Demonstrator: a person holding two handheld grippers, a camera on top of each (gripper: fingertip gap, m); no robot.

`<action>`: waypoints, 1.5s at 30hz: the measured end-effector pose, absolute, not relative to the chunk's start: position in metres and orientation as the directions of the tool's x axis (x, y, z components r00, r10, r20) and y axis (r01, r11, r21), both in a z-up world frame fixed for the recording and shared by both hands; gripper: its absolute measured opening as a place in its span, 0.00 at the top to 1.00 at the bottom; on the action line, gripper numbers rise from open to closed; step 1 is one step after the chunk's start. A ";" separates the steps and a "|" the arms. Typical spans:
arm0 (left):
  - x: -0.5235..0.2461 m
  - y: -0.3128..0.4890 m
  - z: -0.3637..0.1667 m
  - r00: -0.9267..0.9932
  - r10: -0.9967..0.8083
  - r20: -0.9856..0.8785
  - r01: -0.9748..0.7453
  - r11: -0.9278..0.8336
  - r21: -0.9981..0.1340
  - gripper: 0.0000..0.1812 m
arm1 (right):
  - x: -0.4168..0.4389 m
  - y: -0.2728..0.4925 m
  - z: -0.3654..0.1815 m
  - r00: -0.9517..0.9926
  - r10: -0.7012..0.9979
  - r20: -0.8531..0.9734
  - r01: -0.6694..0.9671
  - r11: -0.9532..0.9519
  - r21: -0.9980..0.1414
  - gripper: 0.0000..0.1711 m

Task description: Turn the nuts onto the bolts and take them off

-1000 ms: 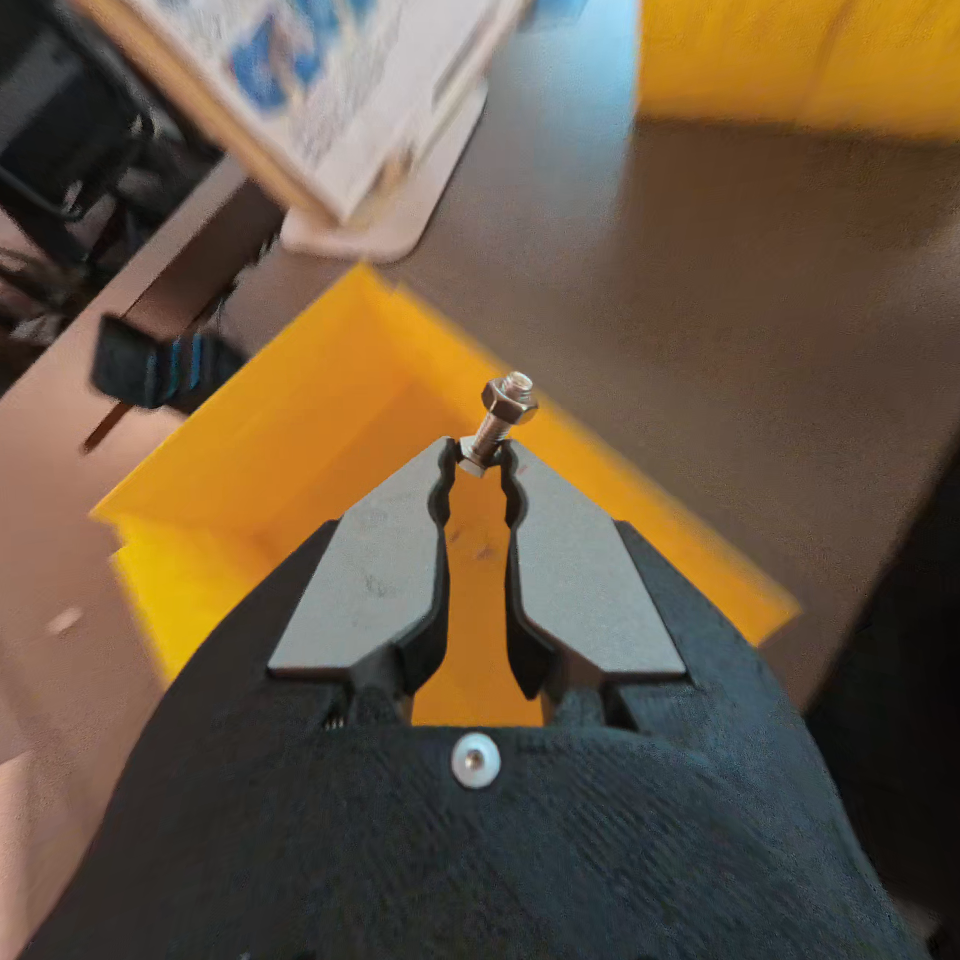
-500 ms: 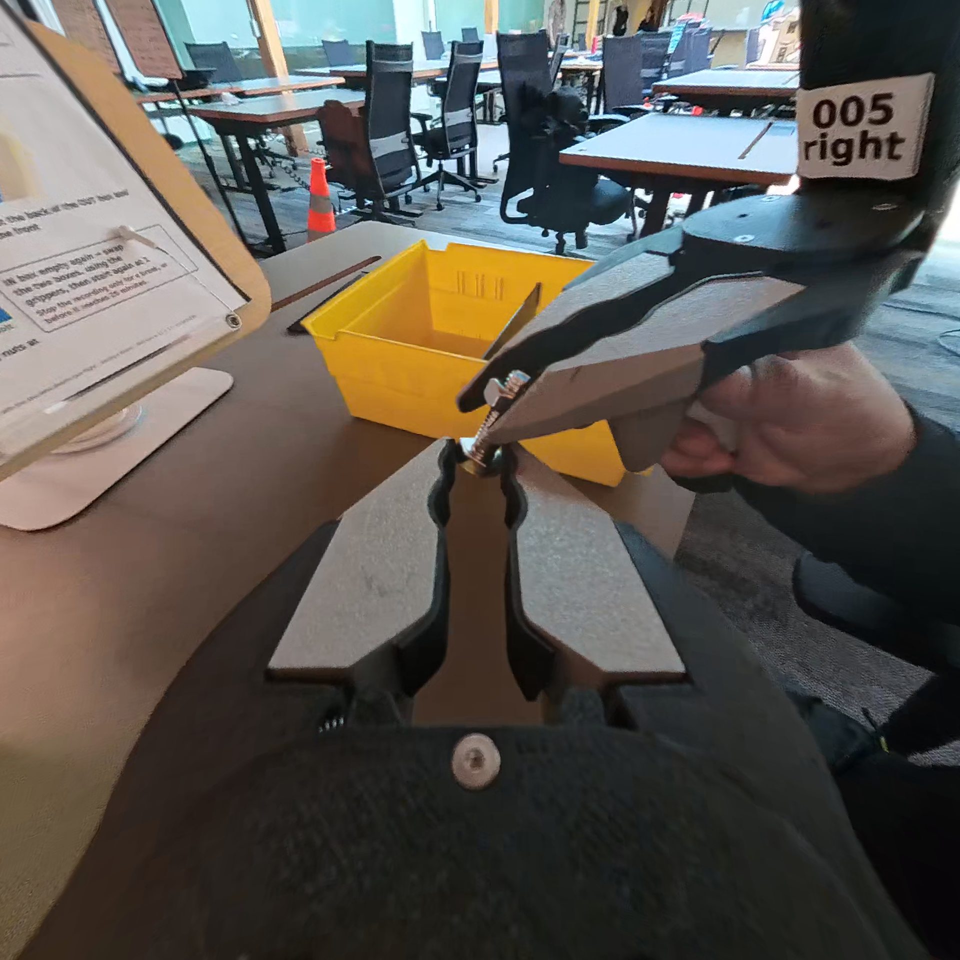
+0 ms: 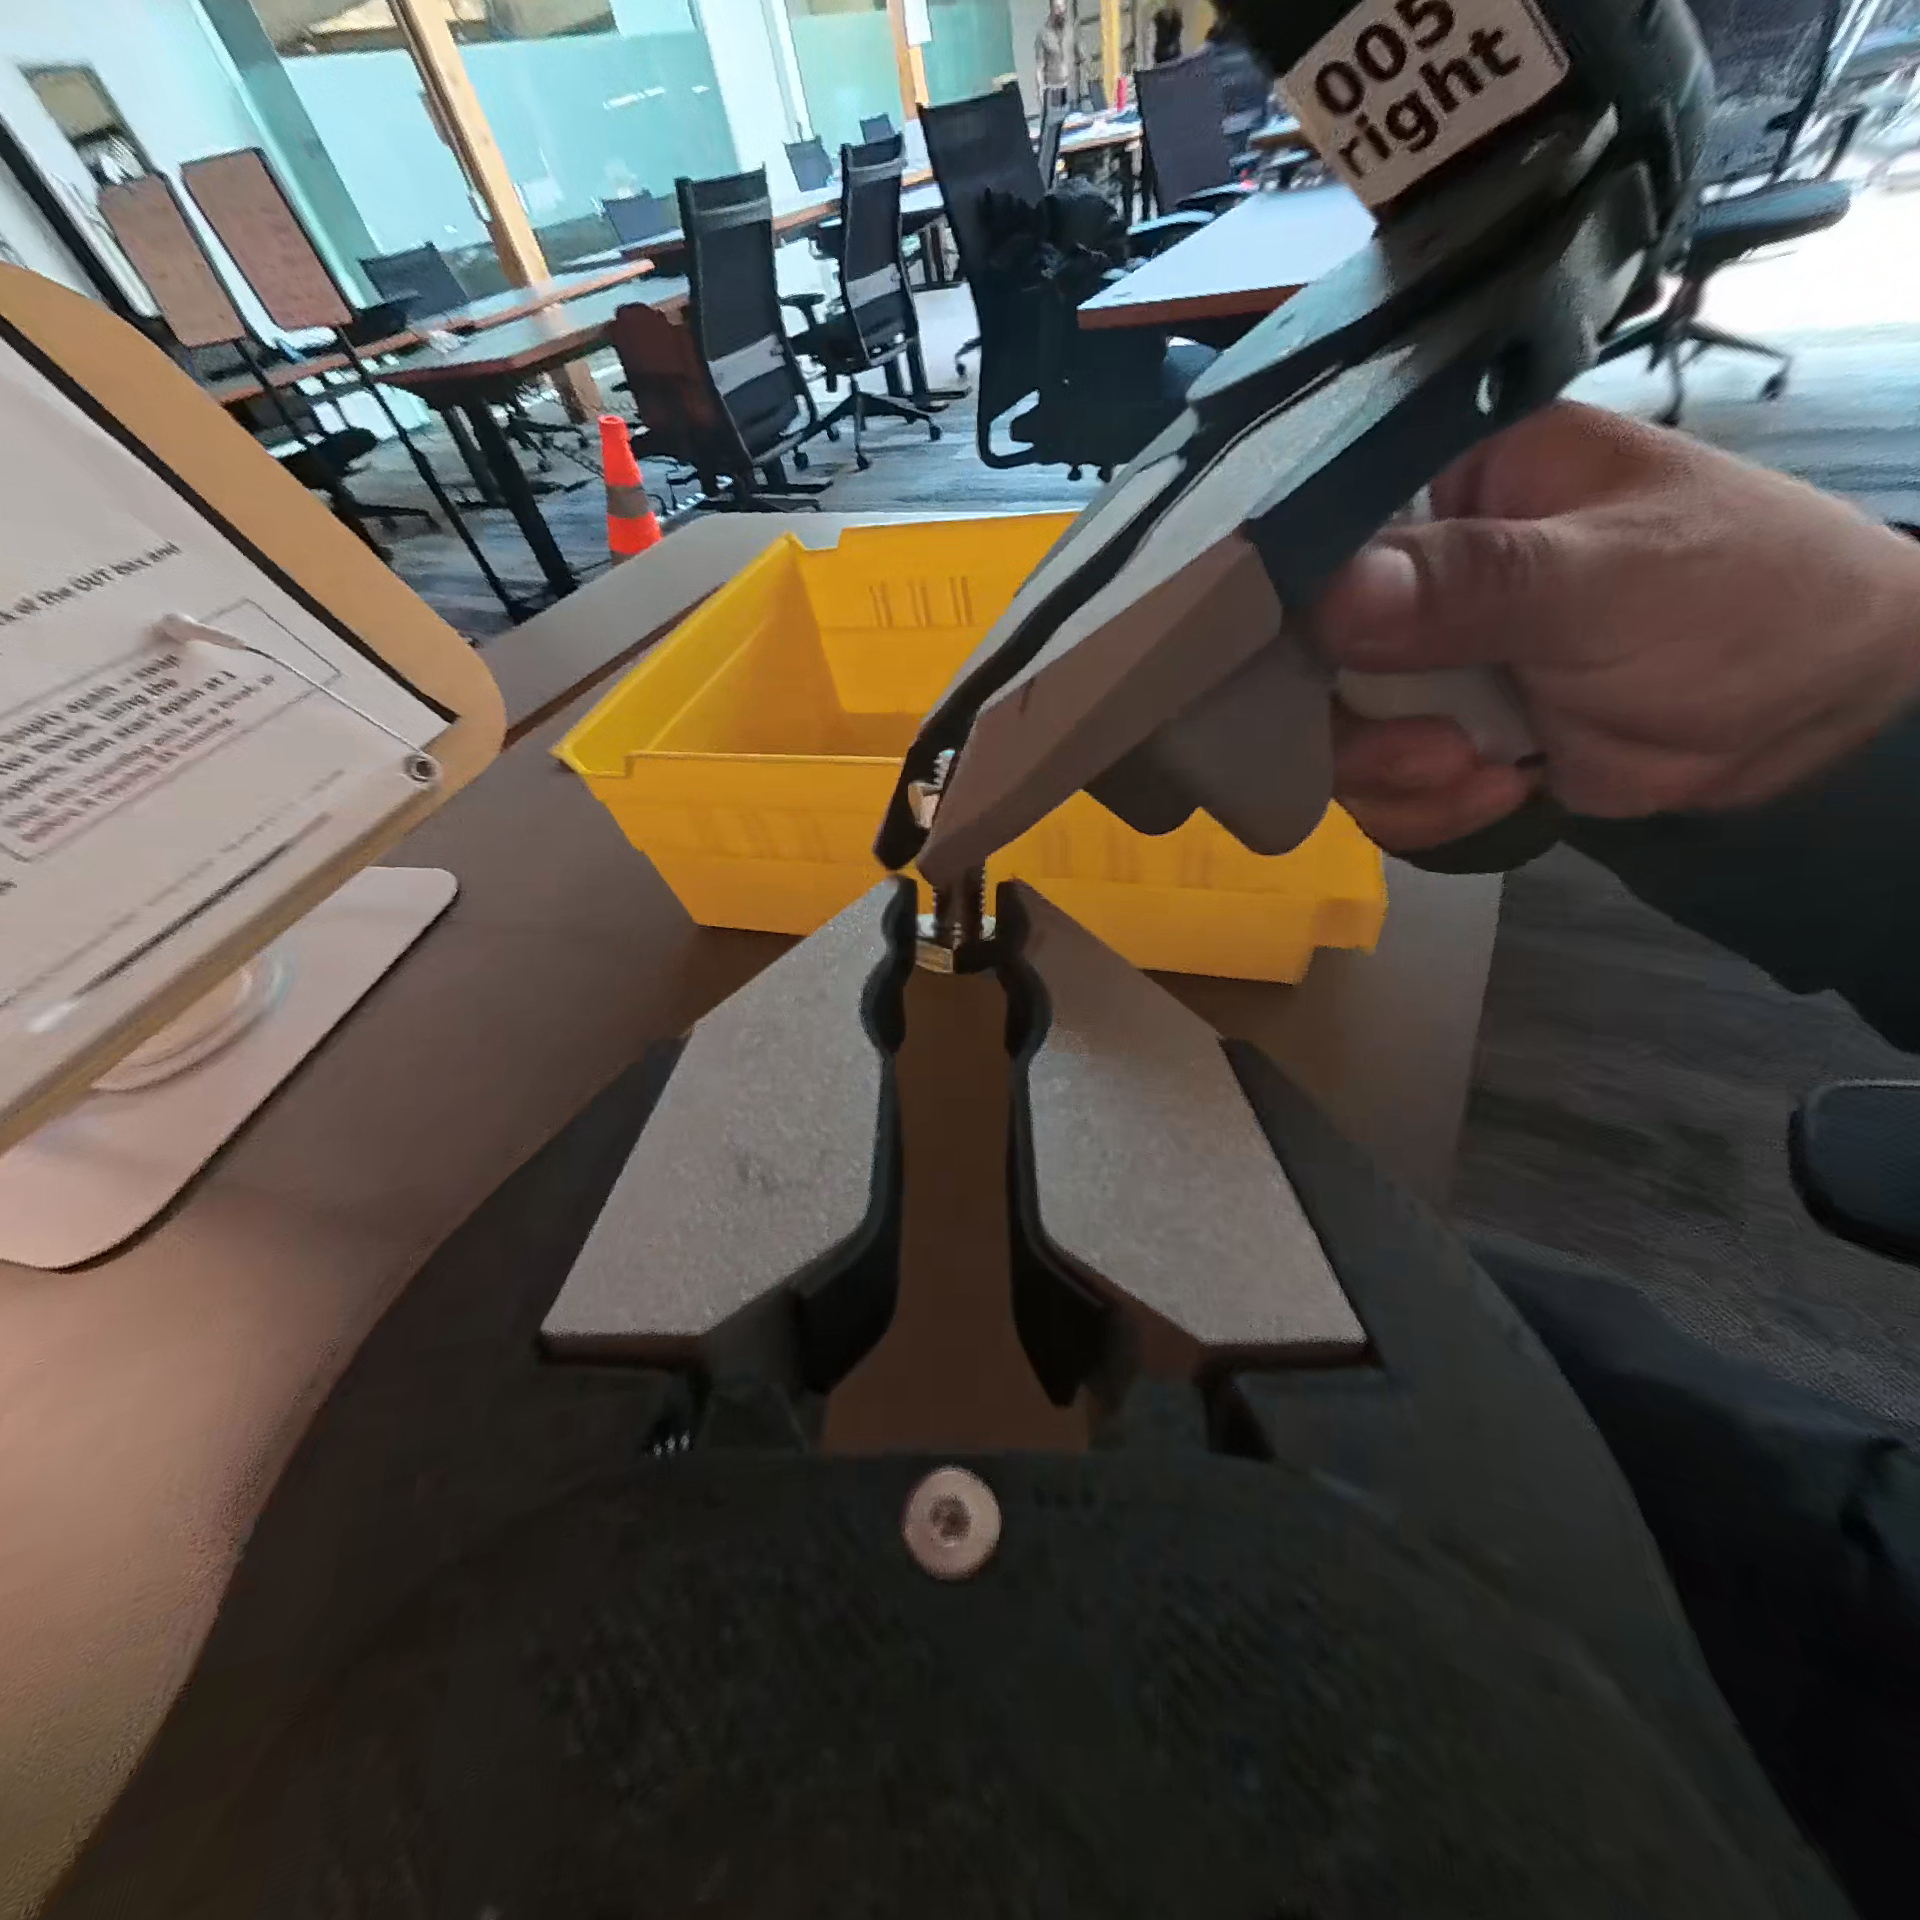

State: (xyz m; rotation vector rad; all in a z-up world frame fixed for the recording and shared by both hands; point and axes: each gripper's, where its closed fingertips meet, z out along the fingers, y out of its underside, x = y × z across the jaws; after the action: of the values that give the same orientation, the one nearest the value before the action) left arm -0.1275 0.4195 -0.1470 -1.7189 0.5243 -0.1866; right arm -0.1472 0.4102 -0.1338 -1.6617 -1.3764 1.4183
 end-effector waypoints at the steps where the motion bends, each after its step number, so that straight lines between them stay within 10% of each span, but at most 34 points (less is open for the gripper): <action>1: -0.125 0.422 -0.149 0.880 -0.457 -0.125 -0.213 -0.145 -0.966 0.93 | -0.146 0.413 -0.135 -0.070 0.927 -0.368 0.346 -0.323 -0.881 0.90; 21: -0.099 0.448 -0.140 0.780 -0.621 0.073 -0.027 -0.151 -0.988 0.96 | -0.118 0.445 -0.121 0.064 0.979 -0.193 0.261 -0.203 -0.944 0.75; 27: -0.110 0.446 -0.129 0.787 -0.611 0.085 0.022 -0.110 -0.994 0.96 | -0.098 0.478 -0.125 0.255 0.960 -0.117 0.240 -0.179 -0.954 0.91; 31: -0.093 0.453 -0.125 0.767 -0.639 0.063 0.006 -0.091 -0.996 0.96 | -0.105 0.443 -0.105 0.062 0.980 -0.187 0.159 -0.195 -0.968 0.75; 38: -0.079 0.464 -0.122 0.775 -0.631 0.026 -0.003 -0.044 -0.999 0.96 | -0.080 0.475 -0.115 0.204 0.962 -0.181 0.154 -0.215 -0.964 0.85; 45: -0.055 0.472 -0.124 0.744 -0.668 0.001 -0.012 -0.015 -1.000 0.96 | -0.084 0.462 -0.098 0.097 0.982 -0.161 0.074 -0.168 -0.983 0.71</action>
State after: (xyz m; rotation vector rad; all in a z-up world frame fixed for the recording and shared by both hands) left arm -0.0554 0.4716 -0.1236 -1.5123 0.5789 -0.5694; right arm -0.0835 0.4623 -0.0983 -1.4333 -1.1175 1.2207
